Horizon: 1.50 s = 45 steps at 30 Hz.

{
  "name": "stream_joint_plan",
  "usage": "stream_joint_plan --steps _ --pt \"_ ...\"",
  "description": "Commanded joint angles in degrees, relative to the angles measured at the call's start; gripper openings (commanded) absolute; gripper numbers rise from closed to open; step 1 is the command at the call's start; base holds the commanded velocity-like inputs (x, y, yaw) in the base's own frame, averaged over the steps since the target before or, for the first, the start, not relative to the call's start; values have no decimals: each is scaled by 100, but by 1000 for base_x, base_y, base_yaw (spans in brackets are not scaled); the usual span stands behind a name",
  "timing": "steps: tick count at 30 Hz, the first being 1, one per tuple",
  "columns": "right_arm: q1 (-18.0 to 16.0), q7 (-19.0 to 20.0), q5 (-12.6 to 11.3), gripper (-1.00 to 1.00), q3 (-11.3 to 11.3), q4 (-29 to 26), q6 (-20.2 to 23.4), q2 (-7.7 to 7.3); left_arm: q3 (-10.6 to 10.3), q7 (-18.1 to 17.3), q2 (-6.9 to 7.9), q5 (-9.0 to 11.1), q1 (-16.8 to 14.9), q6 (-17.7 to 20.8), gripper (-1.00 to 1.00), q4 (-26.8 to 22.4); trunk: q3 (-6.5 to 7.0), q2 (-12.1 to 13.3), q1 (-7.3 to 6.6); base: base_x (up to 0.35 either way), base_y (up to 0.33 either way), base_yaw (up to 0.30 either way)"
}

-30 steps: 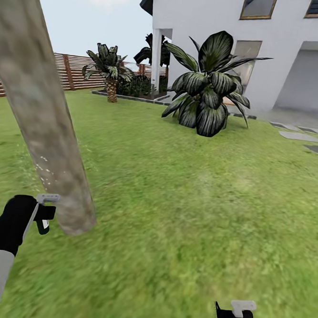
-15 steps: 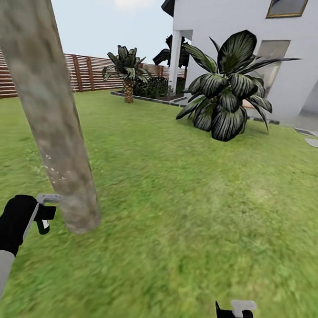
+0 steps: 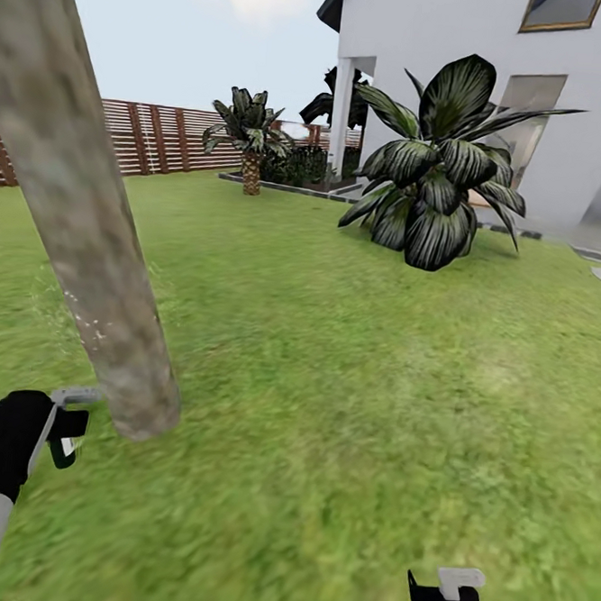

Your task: In the garden, pick up the pesticide atomizer on the floor and spray pesticide onto both trees until each tree trunk is fully covered.

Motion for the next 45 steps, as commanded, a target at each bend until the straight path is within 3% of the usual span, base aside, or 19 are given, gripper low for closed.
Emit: stream_joint_plan --steps 1,15,17,20,25,45 --pt "-2 0 0 100 0 0 -1 -1 21 1 -3 16 5 -15 -100 4 0 0 0 199 -219 271" --pt "0 0 0 100 0 -3 1 -8 -3 -55 -108 77 -64 -5 -100 -67 0 0 0 190 -120 253" --pt "0 -2 0 100 0 -8 0 -12 -128 -73 -265 84 -497 71 -100 -65 0 0 0 4 -2 25" --pt "2 -8 0 100 0 -9 -4 -32 -184 -76 -279 72 -1255 363 -100 -25 0 0 0 1 0 5" --pt "1 -9 0 100 -3 -9 -4 -34 -274 -77 -199 43 -1745 419 -100 -49 0 0 0 0 0 0" --pt "0 -9 0 100 0 -9 -4 -17 -352 -72 -180 -41 -1705 420 -100 -77 0 0 0 57 -221 57"
